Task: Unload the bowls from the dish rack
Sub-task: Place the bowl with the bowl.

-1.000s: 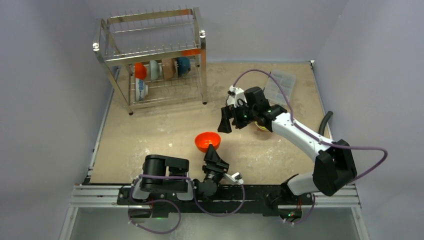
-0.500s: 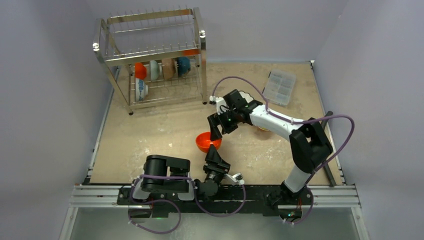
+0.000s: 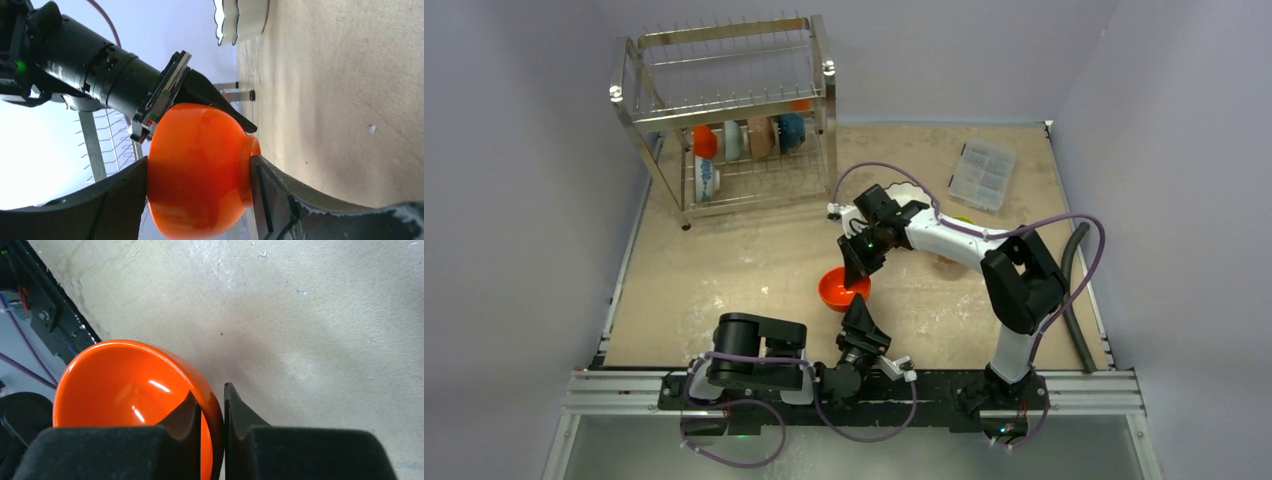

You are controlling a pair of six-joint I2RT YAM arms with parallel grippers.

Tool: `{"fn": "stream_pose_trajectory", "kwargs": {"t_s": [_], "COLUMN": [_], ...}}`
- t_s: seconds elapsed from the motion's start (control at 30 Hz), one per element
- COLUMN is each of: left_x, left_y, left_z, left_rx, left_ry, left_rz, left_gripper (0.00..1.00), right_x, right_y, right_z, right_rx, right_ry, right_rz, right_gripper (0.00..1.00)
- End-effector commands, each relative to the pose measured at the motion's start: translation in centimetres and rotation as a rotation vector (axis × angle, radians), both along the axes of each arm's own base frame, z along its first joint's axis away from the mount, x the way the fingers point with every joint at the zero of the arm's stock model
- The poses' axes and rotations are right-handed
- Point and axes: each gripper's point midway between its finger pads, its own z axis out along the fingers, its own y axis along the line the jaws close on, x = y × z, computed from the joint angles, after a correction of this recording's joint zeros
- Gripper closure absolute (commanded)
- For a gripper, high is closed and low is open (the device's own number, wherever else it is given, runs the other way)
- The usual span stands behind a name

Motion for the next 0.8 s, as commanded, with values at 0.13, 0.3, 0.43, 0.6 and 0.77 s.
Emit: {"fn": "stream_pose_trajectory", "kwargs": {"t_s": [0.13,0.3,0.43,0.6,0.77], "left_x": [0.3,0.3,0.3,0.3,0.3], "left_y": [0.8,0.9,1.0,1.4,1.8], "left_z": [2.8,2.8,3.1,3.2,3.1], "left_rx": [-0.340,-0.355,-0.379,-0.415,-0.438], "left_ry": [0.017,0.022,0.028,0.038,0.047], "left_rz": [0.048,0.052,0.055,0.063,0.076], "left_gripper": [1.00,0.88,0.68,0.48,0.35], "right_x": [0.7,1.8,2.5,4.0,5.7], "right_y": [0.1,-0.1,-0.2,-0.4,-0.8], "right_z": [2.8,3.8,4.9,6.2,7.4], "right_rx": [0.009,0.005,0.004,0.002,-0.008], "right_ry": [-0.085,-0.141,-0.174,-0.242,-0.313], "right_rz": [0.015,-0.032,-0.083,-0.152,-0.237], "right_gripper": [1.00,1.00,1.00,1.00,1.00]}}
